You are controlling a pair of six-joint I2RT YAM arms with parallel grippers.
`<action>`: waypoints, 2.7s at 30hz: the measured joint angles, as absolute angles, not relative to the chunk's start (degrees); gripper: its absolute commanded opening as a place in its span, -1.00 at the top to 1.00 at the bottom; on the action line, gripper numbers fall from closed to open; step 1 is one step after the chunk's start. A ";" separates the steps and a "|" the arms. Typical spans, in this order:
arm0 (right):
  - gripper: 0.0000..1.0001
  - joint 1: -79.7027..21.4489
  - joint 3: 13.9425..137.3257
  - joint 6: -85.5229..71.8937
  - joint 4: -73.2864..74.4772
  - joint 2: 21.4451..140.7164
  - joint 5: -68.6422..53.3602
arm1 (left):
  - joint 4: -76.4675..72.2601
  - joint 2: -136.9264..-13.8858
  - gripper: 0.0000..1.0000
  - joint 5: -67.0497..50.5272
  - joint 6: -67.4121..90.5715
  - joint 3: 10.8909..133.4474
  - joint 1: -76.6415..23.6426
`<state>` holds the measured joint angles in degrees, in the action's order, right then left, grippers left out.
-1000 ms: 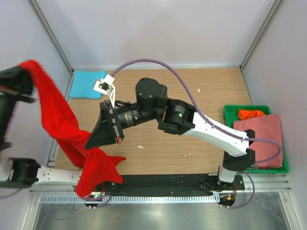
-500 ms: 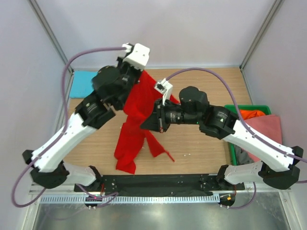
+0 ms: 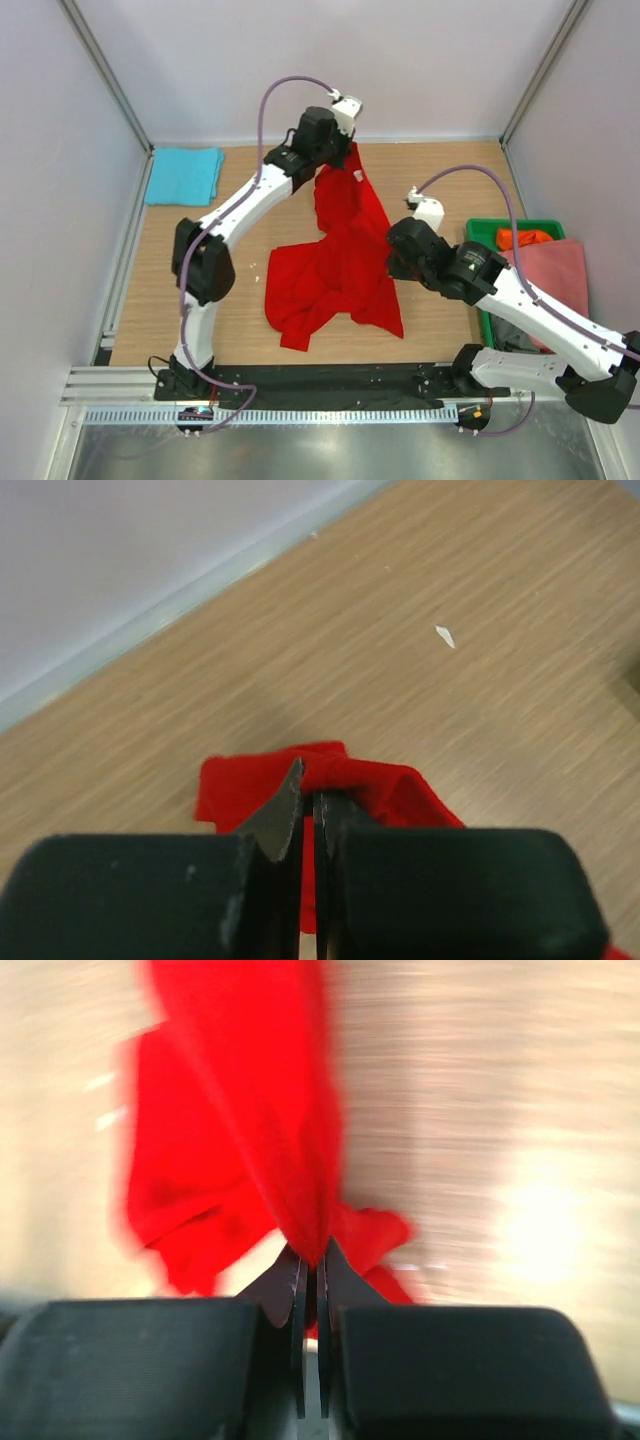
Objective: Fold and stack the t-shirts
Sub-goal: Flatten the tshirt out
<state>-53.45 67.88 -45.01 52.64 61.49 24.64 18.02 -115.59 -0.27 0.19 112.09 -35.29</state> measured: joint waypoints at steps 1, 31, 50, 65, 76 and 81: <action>0.98 -51.24 66.39 -46.76 54.63 60.84 26.79 | 17.93 -118.21 1.00 -1.28 1.43 114.10 -35.51; -0.36 -30.94 45.89 -40.75 40.21 67.75 -4.10 | 42.83 -74.48 -0.68 7.18 32.71 53.89 -34.83; -0.48 -32.84 40.58 -41.36 36.23 68.84 -3.68 | 28.27 -70.96 1.00 3.97 52.90 36.71 -33.50; -0.52 -32.84 41.85 -42.39 37.93 71.33 -0.05 | 39.81 -86.83 -0.48 22.11 32.88 78.98 -32.12; -0.43 -32.80 42.48 -43.99 37.95 73.14 2.09 | 47.97 -77.65 -0.73 24.60 28.99 71.29 -30.89; -0.42 -31.75 41.89 -45.21 37.39 73.76 2.33 | 46.11 -71.96 -0.84 19.94 28.51 65.76 -28.80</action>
